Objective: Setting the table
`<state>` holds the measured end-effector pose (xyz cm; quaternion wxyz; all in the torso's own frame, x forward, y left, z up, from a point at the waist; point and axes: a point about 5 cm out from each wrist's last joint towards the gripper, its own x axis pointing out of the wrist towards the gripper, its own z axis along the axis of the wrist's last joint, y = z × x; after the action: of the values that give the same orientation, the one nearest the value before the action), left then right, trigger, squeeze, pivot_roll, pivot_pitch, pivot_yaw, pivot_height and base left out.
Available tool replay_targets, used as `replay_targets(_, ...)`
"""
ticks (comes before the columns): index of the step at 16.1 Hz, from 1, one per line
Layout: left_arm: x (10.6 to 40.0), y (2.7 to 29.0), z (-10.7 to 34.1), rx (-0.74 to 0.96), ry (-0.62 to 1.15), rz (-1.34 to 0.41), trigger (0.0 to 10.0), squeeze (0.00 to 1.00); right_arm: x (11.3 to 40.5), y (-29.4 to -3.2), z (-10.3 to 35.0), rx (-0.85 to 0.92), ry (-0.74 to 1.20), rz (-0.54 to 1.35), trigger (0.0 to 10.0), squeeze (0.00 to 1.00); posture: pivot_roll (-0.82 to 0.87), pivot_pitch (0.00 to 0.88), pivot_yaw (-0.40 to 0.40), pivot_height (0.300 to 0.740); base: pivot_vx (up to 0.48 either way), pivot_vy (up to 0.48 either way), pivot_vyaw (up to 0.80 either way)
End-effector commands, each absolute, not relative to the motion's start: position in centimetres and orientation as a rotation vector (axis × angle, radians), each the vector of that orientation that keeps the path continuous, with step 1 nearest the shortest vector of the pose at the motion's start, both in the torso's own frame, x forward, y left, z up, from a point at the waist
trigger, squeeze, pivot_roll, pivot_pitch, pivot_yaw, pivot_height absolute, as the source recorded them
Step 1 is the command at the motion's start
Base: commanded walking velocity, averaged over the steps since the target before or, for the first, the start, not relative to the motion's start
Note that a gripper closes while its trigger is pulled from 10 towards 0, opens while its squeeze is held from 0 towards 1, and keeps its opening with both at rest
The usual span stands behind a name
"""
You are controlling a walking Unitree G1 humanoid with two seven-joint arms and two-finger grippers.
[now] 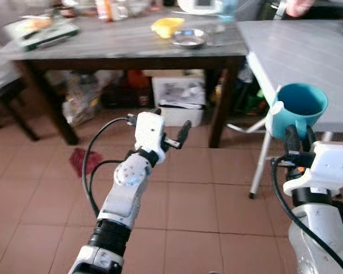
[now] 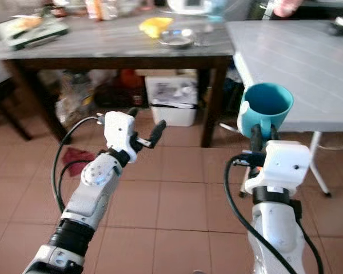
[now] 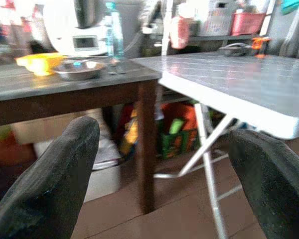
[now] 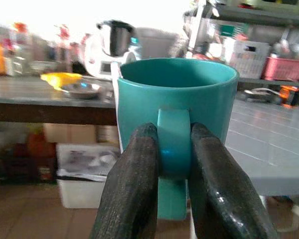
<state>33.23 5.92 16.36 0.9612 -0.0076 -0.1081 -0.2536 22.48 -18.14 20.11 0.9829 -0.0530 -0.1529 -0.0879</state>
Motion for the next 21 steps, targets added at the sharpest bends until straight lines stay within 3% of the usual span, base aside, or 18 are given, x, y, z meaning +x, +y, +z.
replay_targets(1, 33.1, 6.18, 16.39, -0.002, -0.228, -0.517, 10.0, 0.0, 22.37, -17.79, 20.43, -0.103, -0.321, -0.162, 10.0, 0.0, -0.05, 0.128, 0.029, 0.714, 0.319, 0.0, -0.44)
replay_targets(21, 32.96, 5.4, 16.3, -0.002, -0.227, -0.537, 10.0, 0.0, 22.27, -17.95, 20.44, -0.113, -0.323, -0.164, 10.0, 0.0, -0.06, 0.124, 0.029, 0.714, 0.324, 0.0, -0.02)
